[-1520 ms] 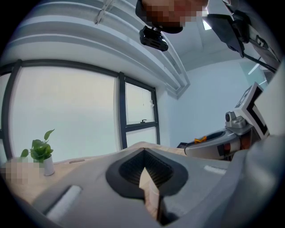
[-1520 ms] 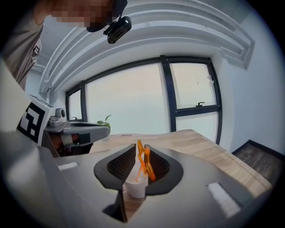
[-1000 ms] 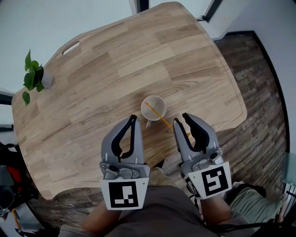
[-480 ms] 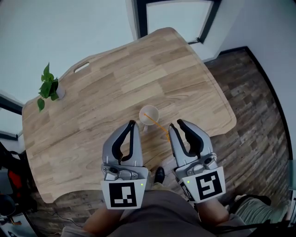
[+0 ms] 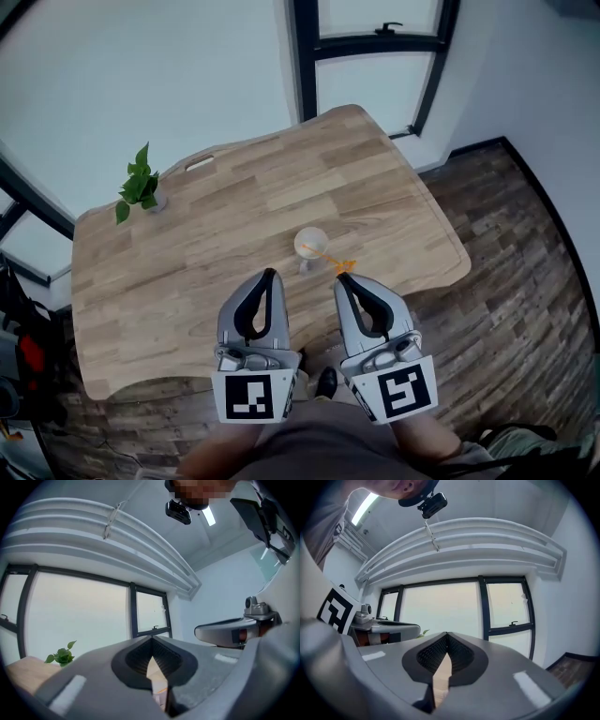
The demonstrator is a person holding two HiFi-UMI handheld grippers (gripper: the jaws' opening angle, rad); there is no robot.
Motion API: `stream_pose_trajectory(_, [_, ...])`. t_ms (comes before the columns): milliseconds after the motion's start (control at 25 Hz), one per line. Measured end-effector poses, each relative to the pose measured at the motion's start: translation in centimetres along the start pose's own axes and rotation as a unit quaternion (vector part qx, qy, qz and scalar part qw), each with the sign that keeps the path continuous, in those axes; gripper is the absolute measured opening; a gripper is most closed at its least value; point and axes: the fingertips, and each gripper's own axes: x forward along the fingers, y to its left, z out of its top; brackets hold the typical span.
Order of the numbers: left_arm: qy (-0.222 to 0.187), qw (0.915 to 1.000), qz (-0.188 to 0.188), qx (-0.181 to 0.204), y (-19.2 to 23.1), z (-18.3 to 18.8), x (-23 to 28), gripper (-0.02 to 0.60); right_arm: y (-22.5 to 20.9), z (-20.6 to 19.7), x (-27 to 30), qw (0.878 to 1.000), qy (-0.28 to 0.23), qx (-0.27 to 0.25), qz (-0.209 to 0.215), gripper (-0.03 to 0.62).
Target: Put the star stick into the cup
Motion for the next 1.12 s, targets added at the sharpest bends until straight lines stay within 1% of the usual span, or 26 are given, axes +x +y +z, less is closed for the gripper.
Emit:
stream_pose_trajectory(160, [-0.009, 0.9999, 0.008, 0.007, 0.1, 1.2, -1.4, 0.002, 1.2, 1.2, -0.9, 1.0, -0.011, -0.01, 0.011, 0.028])
stream_pose_trajectory(280, [-0.021, 0.9996, 0.011, 0.016, 0.6, 2.1, -1.8, 0.002, 1.7, 2.0, -0.9, 1.0, -0.022, -0.016, 0.01, 0.027])
stream_pose_trajectory(640, [-0.045, 0.9988, 0.001, 0.021, 2.8, 3.6, -2.2, 0.002, 3.0, 4.0, 0.7, 0.998, -0.049, -0.033, -0.012, 0.026])
stream_pose_trajectory(1120, [-0.047, 0.9983, -0.026, 0.022, 4.6, 3.6, -2.1, 0.002, 3.8, 4.6, 2.2, 0.997, -0.048, -0.043, -0.048, 0.025])
